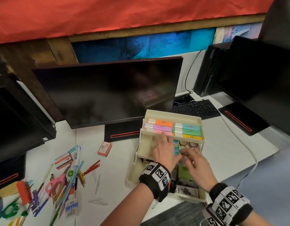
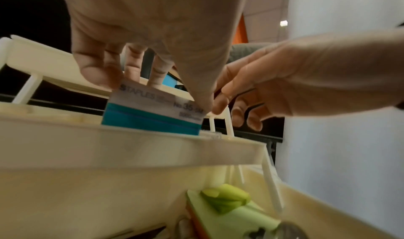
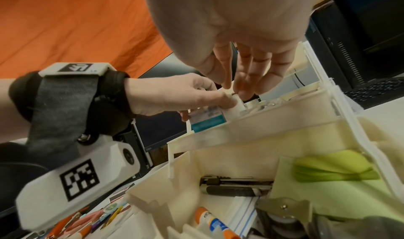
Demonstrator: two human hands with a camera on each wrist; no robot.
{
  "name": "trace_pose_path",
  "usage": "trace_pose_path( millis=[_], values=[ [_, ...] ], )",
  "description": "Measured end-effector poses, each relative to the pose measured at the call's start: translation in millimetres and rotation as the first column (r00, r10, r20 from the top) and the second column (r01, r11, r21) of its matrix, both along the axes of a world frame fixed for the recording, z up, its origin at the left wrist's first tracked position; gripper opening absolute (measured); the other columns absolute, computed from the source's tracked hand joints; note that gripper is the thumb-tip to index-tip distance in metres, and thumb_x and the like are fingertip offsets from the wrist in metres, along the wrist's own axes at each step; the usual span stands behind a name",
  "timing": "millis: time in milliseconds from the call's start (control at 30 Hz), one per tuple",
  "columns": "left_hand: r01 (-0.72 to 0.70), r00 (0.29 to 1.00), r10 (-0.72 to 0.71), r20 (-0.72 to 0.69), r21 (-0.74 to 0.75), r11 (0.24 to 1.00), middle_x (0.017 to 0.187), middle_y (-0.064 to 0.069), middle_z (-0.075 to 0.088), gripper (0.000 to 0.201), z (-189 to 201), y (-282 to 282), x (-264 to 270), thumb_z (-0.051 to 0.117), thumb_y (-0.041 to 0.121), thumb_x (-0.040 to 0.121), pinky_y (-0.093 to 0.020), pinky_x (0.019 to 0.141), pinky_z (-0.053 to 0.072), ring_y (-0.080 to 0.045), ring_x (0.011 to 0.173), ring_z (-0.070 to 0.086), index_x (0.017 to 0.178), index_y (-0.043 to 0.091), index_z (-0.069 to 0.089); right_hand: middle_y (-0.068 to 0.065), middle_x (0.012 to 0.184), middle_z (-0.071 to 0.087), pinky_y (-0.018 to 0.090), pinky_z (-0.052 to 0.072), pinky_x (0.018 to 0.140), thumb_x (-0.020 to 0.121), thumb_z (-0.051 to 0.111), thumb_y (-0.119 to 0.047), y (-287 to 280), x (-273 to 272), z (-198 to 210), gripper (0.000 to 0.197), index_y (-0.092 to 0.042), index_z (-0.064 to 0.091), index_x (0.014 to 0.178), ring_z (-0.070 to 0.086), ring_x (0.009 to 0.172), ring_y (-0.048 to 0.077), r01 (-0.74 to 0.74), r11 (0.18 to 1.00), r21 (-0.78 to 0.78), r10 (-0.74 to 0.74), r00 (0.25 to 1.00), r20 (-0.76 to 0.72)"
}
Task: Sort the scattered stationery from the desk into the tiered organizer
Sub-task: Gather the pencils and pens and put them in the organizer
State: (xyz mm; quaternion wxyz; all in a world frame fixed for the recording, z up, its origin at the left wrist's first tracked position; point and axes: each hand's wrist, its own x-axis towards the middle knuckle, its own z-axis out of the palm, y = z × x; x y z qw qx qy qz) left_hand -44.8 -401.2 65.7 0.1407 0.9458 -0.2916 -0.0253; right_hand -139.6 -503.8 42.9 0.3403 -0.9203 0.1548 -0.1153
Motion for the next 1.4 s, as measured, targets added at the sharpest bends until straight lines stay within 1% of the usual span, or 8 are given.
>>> trace_pose_path(
  millis=[267,400,533,800,933,1100,1233,1400],
  values=[
    [0.034,0.999,-0.036,-0.021,-0.065,0.997,0.131,-0.013,0.034,0.049,-5,6,0,0.053,0.039,0.092,-0.033,0.082,0.050,-0.025,0.106,0.049,0.130,0.011,0.040,-0.006,0.104,0.050,0.026,0.050,0.078,0.093,0.048,-0.011,-3,-8,-1,0.026,-0.022,0.058,0.115,0.058,0.087,0.008,0.016,1.000,-0.014,-0.016,1.000,0.006],
    [0.100,0.966,-0.130,-0.225,-0.139,0.985,0.135,-0.008,0.032,0.050,-8,19,18,0.061,0.027,0.087,-0.037,0.096,0.046,-0.025,0.116,0.047,0.132,0.014,0.041,-0.007,0.109,0.047,0.024,0.046,0.087,0.091,0.052,-0.011,0,-1,0,0.034,-0.020,0.054,0.123,0.053,0.099,0.011,-0.022,0.998,-0.057,0.021,1.000,-0.013],
    [0.263,0.890,-0.291,-0.351,-0.125,0.957,0.135,-0.007,0.033,0.066,-7,36,38,0.066,0.011,0.082,-0.038,0.103,0.042,-0.025,0.121,0.046,0.139,0.017,0.035,-0.001,0.125,0.046,0.031,0.040,0.100,0.088,0.057,-0.029,1,22,3,0.051,-0.021,0.043,0.135,0.043,0.116,0.016,-0.091,0.979,-0.183,0.060,0.984,-0.167],
    [0.277,0.867,-0.338,-0.365,-0.211,0.938,0.135,-0.004,0.045,0.060,-6,44,50,0.071,0.021,0.080,-0.039,0.103,0.041,-0.020,0.121,0.047,0.134,0.018,0.044,0.001,0.125,0.046,0.032,0.041,0.097,0.080,0.064,-0.030,6,30,9,0.061,-0.022,0.041,0.136,0.045,0.115,0.017,-0.111,0.980,-0.165,0.075,0.975,-0.210],
    [0.302,0.922,-0.319,-0.220,-0.108,0.947,0.129,0.000,0.055,0.058,-11,48,52,0.071,0.035,0.079,-0.039,0.102,0.035,-0.019,0.119,0.044,0.131,0.023,0.048,0.000,0.126,0.046,0.029,0.040,0.093,0.081,0.066,-0.023,9,31,7,0.055,-0.021,0.043,0.131,0.046,0.114,0.016,-0.089,0.986,-0.141,0.066,0.984,-0.165],
    [0.154,0.964,-0.180,-0.197,-0.142,0.978,0.129,-0.005,0.036,0.058,-12,45,41,0.071,0.041,0.073,-0.037,0.100,0.033,-0.021,0.122,0.034,0.124,0.023,0.050,0.001,0.122,0.043,0.031,0.049,0.083,0.075,0.071,-0.020,16,31,3,0.050,-0.021,0.045,0.119,0.048,0.110,0.018,-0.044,0.984,-0.171,0.032,0.997,-0.077],
    [-0.014,0.971,-0.046,-0.233,-0.250,0.968,0.123,-0.006,0.040,0.057,-14,44,29,0.075,0.033,0.072,-0.036,0.095,0.039,-0.022,0.114,0.044,0.116,0.017,0.042,0.000,0.118,0.040,0.034,0.044,0.094,0.076,0.071,-0.014,26,24,7,0.053,-0.021,0.046,0.121,0.043,0.112,0.015,-0.040,0.987,-0.153,0.051,0.996,0.068],
    [0.004,0.966,-0.076,-0.248,-0.277,0.961,0.121,-0.008,0.043,0.046,-10,64,30,0.067,0.019,0.077,-0.041,0.096,0.038,-0.026,0.113,0.047,0.116,0.015,0.043,-0.017,0.112,0.031,0.024,0.036,0.096,0.079,0.064,-0.013,61,5,3,0.045,-0.028,0.045,0.118,0.039,0.108,0.001,-0.180,0.974,-0.135,0.189,0.980,0.061]
  ],
)
